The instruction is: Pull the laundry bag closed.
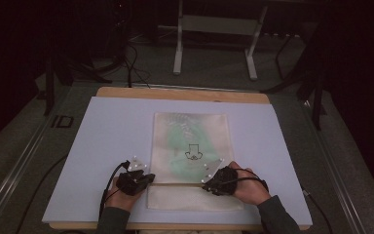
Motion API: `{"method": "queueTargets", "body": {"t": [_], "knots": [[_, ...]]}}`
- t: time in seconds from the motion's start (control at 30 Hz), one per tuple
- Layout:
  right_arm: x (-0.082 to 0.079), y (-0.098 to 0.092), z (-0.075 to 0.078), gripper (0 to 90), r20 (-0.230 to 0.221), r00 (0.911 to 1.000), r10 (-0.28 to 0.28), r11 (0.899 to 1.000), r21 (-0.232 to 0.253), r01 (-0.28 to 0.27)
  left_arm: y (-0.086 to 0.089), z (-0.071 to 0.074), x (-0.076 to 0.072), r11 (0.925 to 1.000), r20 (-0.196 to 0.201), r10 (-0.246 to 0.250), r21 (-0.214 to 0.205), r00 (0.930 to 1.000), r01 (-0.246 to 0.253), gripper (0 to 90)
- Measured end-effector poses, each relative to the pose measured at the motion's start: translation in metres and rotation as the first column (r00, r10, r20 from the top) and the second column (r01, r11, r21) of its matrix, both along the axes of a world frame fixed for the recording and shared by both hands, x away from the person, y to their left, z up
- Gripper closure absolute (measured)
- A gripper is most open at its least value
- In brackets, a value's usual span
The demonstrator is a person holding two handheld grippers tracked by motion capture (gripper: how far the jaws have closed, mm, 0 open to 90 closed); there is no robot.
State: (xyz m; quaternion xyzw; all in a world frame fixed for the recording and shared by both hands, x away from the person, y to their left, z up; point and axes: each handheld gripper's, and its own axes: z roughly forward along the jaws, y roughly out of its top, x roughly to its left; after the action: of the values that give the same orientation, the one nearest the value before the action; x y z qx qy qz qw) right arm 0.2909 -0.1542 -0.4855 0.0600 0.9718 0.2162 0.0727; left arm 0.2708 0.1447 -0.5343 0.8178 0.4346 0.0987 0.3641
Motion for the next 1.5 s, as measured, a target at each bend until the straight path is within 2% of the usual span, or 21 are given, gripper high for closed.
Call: {"method": "queueTargets", "body": {"t": [0.27,0.33,0.87,1.07,1.33,1.47,1.5], "knots": [[0.001,-0.007,-0.001,82.4,-0.006,0.9999,-0.012,1.0,0.0,0.012,0.0,0.0,0.0,1.0,-0.001,0.001,-0.001,1.0,-0.001,89.6],[0.002,-0.008,0.0,82.3,-0.012,0.9999,-0.008,1.0,0.014,0.008,0.0,0.0,0.0,1.0,0.0,0.001,0.0,1.0,-0.001,89.6],[0.003,-0.016,-0.002,82.4,-0.011,0.9998,-0.017,1.0,0.004,0.017,0.0,0.0,0.0,1.0,-0.001,-0.001,0.001,1.0,0.001,89.6],[0.003,-0.024,-0.004,82.3,-0.018,0.9991,-0.037,0.999,0.012,0.037,0.0,0.0,0.0,1.0,-0.001,-0.001,0.0,1.0,0.001,89.6],[0.004,-0.027,-0.004,82.3,-0.023,0.9991,-0.037,0.999,0.035,0.038,0.0,0.0,0.0,1.0,0.0,-0.002,0.002,1.0,0.002,89.6],[0.003,-0.028,-0.004,82.4,-0.023,0.9987,-0.046,0.999,0.022,0.047,0.0,0.0,0.0,1.0,0.0,-0.003,0.002,1.0,0.003,89.6],[0.003,-0.031,-0.004,82.4,-0.028,0.9985,-0.047,0.998,0.037,0.048,0.0,0.0,0.0,1.0,0.0,-0.003,0.001,1.0,0.003,89.6]]}}
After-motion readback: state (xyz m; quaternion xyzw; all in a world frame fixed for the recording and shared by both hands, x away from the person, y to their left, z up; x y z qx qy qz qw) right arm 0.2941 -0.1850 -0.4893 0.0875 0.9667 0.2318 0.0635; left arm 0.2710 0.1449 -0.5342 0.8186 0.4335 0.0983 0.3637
